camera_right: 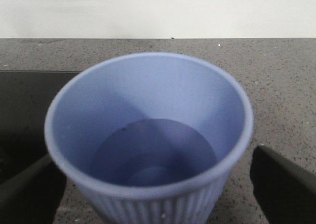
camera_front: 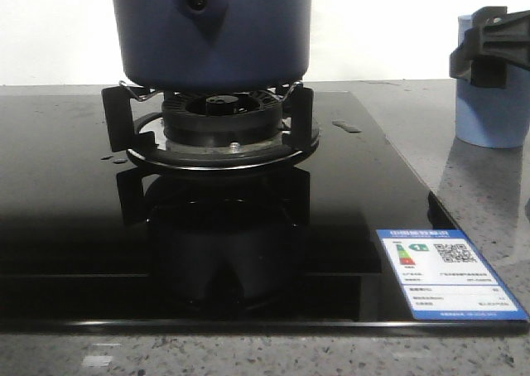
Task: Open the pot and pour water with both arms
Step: 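Tilt the pot with right gripper to pour water into the blue cup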
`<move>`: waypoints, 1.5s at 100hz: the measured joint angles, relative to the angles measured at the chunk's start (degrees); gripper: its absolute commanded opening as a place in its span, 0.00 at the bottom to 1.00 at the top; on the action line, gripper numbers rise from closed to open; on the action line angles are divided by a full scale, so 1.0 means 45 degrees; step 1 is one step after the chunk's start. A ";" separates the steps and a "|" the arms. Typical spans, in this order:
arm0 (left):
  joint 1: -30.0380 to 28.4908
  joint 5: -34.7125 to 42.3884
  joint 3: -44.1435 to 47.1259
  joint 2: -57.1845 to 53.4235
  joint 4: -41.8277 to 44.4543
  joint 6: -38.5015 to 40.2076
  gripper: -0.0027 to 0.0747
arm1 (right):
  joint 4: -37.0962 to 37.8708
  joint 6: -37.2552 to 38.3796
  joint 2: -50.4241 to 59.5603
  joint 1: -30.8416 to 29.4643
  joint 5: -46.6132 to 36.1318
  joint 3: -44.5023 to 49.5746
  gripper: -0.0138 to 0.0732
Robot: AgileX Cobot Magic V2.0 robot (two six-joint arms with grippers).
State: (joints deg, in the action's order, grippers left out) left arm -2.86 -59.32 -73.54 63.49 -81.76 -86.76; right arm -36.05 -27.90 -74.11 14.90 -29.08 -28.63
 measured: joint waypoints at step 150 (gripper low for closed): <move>0.0000 -0.0212 0.0000 0.0000 -0.0328 0.0011 0.44 | 0.7806 0.0092 0.0215 0.2670 0.7038 -0.8191 0.44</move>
State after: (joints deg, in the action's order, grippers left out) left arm -2.86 -60.27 -73.54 63.49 -83.24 -86.71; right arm -0.92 -27.49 -73.14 26.91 2.59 -65.49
